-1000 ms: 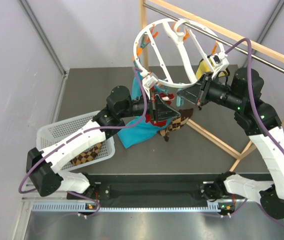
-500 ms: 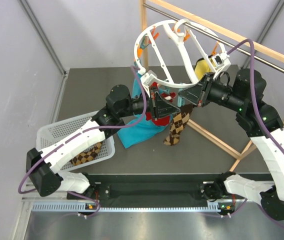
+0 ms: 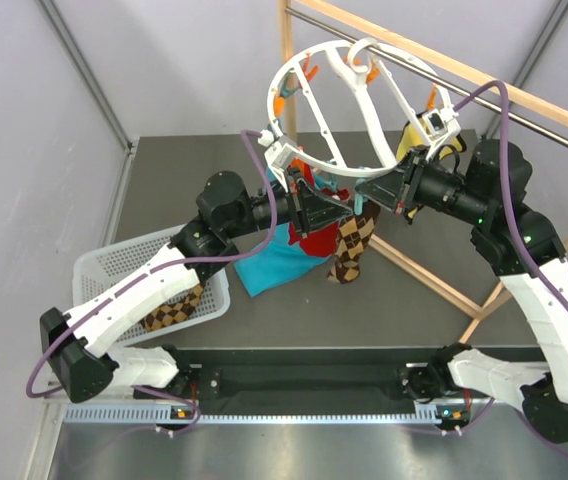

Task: Clip the socks to the hanger
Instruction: Clamp the sock onto the hanger.

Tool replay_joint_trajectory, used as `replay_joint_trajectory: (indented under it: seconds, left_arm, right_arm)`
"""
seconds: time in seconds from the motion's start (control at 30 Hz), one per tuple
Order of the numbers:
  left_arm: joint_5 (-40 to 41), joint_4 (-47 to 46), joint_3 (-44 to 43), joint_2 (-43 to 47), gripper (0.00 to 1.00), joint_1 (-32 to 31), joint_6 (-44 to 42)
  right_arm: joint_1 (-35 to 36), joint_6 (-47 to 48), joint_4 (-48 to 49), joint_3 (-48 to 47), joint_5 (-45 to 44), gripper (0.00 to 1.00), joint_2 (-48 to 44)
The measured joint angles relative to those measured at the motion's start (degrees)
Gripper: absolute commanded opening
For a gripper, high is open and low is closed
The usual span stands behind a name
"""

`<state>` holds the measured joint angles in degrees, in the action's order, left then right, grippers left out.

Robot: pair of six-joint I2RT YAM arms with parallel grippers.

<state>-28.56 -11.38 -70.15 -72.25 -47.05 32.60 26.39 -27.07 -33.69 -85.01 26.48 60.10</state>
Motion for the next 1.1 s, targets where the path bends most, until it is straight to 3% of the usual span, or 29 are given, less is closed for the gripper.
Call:
replay_joint_trajectory:
  seconds: [0.3, 0.33, 0.47, 0.63, 0.7, 0.73, 0.77, 0.87, 0.97, 1.1]
  left_arm:
    - [1.2, 0.37, 0.0, 0.02, 0.0, 0.0, 0.0]
    - [1.38, 0.48, 0.0, 0.04, 0.0, 0.0, 0.0]
    - [2.6, 0.9, 0.02, 0.13, 0.0, 0.0, 0.13]
    - [4.13, 1.14, 0.02, 0.13, 0.0, 0.0, 0.52]
    - [4.9, 1.27, 0.02, 0.13, 0.1, 0.0, 0.76]
    - [5.38, 1.42, 0.02, 0.13, 0.21, 0.0, 0.83]
    - [5.97, 1.68, 0.02, 0.13, 0.42, 0.0, 0.92]
    - [7.8, 3.08, -0.02, 0.13, 0.64, 0.0, 1.62]
    - [10.32, 5.31, -0.02, 0.33, 0.69, 0.0, 1.77]
    - [12.87, 9.07, 0.07, 2.05, 0.69, 0.0, 1.75]
  right_arm:
    - [0.0, 0.02, 0.35, 0.28, 0.2, 0.0, -0.09]
    - [0.0, 0.04, 0.33, 0.28, 0.2, 0.02, -0.09]
    - [0.0, 0.04, 0.24, 0.28, 0.13, 0.26, -0.09]
    - [0.04, 0.57, 0.22, 0.28, 0.55, 0.41, -0.33]
    - [0.07, 0.68, -0.28, 0.28, 0.66, 0.47, -0.52]
    - [0.07, 0.85, -0.46, 0.28, 0.63, 0.51, -0.7]
    - [0.07, 0.96, -0.61, 0.28, 0.57, 0.59, -0.76]
    - [0.07, 1.46, -1.4, 0.26, 0.04, 0.75, -1.05]
    - [0.07, 2.05, -3.17, 0.24, -1.64, 0.84, -1.31]
    - [0.07, 3.15, -6.1, 0.0, -5.44, 0.88, -1.86]
